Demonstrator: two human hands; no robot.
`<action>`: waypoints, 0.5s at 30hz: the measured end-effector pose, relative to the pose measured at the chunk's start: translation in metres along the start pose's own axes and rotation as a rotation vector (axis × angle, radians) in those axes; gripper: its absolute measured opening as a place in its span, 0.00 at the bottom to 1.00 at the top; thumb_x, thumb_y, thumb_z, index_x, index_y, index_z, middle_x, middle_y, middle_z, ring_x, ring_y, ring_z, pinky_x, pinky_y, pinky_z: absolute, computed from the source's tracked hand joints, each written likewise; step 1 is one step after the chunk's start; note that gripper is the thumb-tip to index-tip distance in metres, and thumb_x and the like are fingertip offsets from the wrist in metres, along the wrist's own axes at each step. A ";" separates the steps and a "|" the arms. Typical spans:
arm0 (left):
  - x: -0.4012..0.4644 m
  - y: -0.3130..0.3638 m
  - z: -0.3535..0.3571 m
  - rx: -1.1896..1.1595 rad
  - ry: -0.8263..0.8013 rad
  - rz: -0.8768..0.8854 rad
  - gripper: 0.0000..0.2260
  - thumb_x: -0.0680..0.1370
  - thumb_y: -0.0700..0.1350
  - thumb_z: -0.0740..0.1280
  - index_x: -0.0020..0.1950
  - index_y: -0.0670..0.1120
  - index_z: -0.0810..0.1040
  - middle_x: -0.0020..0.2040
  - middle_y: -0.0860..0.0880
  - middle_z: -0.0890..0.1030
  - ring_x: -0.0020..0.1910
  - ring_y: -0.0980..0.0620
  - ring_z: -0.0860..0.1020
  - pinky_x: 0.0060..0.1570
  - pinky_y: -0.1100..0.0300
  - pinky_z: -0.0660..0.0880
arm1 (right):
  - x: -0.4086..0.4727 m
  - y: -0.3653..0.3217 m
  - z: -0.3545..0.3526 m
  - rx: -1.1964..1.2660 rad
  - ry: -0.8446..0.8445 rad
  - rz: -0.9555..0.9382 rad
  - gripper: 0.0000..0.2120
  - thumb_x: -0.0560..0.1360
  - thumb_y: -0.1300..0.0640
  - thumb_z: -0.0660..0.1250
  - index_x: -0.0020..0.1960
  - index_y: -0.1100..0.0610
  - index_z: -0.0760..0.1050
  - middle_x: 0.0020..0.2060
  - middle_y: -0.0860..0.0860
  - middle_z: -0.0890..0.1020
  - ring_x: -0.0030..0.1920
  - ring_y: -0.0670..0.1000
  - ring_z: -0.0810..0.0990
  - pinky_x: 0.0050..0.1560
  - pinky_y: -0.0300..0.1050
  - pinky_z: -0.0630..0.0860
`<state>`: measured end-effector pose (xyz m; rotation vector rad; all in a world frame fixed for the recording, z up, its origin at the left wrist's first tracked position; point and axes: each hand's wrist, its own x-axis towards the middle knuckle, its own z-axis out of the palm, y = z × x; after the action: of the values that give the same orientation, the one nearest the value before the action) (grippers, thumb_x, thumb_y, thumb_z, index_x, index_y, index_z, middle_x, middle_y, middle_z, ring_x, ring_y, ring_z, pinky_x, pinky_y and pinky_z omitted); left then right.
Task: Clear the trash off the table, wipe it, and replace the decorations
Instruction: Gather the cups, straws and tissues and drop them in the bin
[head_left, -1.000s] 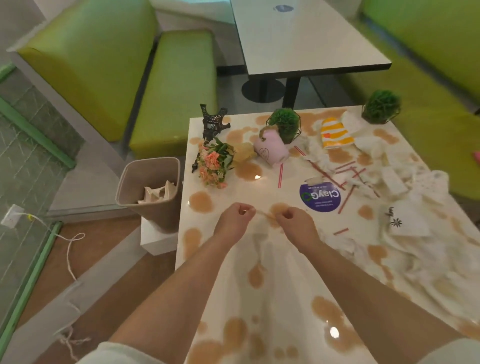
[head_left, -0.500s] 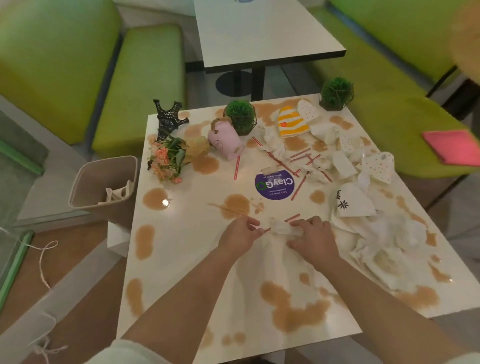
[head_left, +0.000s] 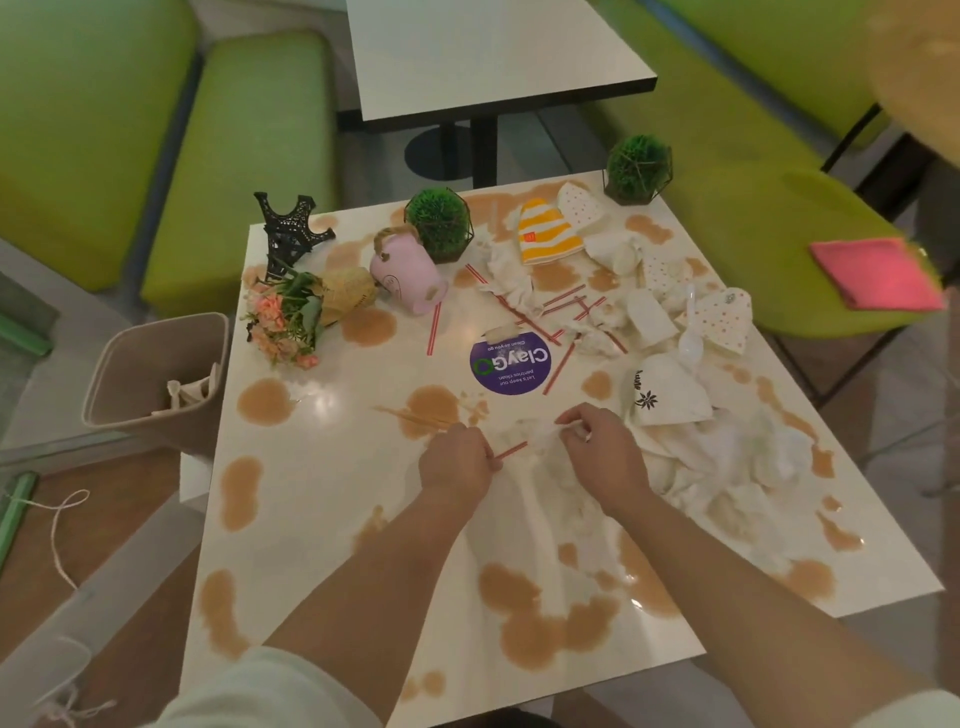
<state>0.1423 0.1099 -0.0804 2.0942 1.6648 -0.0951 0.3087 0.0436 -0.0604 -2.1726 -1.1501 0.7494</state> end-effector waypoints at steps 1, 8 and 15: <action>0.000 0.002 0.001 0.034 -0.004 0.005 0.12 0.78 0.52 0.67 0.57 0.48 0.80 0.57 0.47 0.76 0.58 0.46 0.76 0.53 0.53 0.75 | 0.003 -0.001 -0.002 0.043 0.002 0.013 0.10 0.78 0.59 0.60 0.50 0.49 0.79 0.48 0.49 0.74 0.40 0.50 0.78 0.35 0.44 0.70; -0.008 0.002 0.006 0.196 0.094 0.106 0.10 0.81 0.48 0.60 0.59 0.47 0.74 0.57 0.49 0.77 0.61 0.48 0.70 0.55 0.55 0.69 | 0.013 -0.013 -0.007 0.317 0.032 0.167 0.15 0.78 0.63 0.56 0.47 0.49 0.79 0.53 0.58 0.77 0.35 0.51 0.81 0.29 0.37 0.71; -0.011 -0.034 -0.024 -0.514 0.278 -0.117 0.05 0.81 0.44 0.62 0.52 0.54 0.74 0.47 0.55 0.78 0.48 0.51 0.76 0.44 0.56 0.71 | 0.015 -0.065 0.011 0.462 -0.159 0.143 0.23 0.73 0.69 0.64 0.64 0.53 0.74 0.59 0.54 0.71 0.49 0.55 0.81 0.35 0.35 0.75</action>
<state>0.1025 0.1147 -0.0658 1.6733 1.7352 0.5528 0.2729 0.0901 -0.0260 -1.8398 -0.7982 1.1433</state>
